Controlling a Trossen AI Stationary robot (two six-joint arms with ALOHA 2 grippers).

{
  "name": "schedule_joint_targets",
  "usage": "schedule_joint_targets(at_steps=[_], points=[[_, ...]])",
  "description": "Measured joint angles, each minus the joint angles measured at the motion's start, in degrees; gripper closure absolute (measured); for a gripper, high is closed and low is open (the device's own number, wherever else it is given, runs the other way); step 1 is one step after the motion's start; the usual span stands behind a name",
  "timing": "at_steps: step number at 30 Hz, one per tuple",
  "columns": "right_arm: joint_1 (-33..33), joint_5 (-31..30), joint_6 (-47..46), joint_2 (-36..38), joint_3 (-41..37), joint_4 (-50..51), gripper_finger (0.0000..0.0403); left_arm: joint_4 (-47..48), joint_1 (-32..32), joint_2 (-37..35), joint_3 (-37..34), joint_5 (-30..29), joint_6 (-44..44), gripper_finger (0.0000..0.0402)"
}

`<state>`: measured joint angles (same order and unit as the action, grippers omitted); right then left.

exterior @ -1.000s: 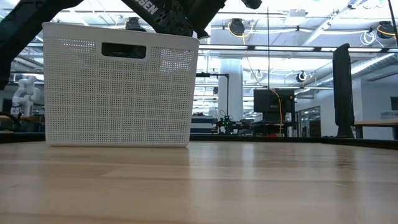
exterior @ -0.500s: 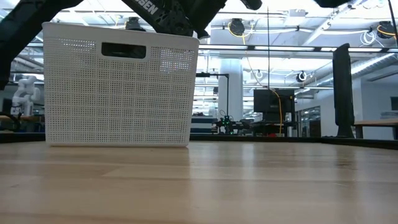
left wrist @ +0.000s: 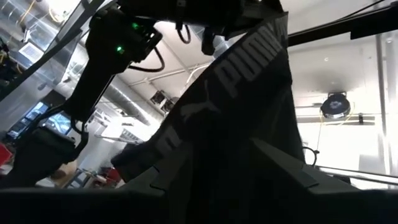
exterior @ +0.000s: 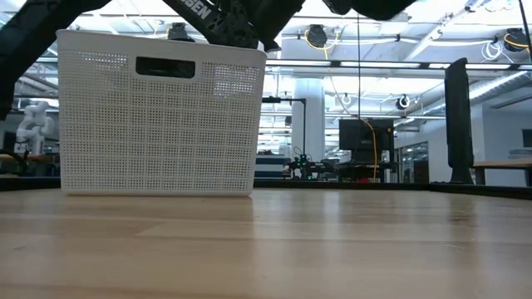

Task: Sort clothes
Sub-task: Put the black shorts into the white laundry organizer

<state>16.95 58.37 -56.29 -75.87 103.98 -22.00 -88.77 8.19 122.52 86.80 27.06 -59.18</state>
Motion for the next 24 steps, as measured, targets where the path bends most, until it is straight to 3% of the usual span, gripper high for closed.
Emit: schedule_joint_targets(at_steps=[17, 24], points=[[0.59, -1.33, 1.92, 0.0, 0.0, -2.68, 0.0399, 9.63, -0.02, -0.02, 0.04, -0.5, 0.85, 0.0236], [0.57, -1.66, 0.98, -0.39, 0.0, -3.48, 0.0399, 9.33, -0.02, -0.04, 0.04, -2.14, 1.53, 0.0236]])
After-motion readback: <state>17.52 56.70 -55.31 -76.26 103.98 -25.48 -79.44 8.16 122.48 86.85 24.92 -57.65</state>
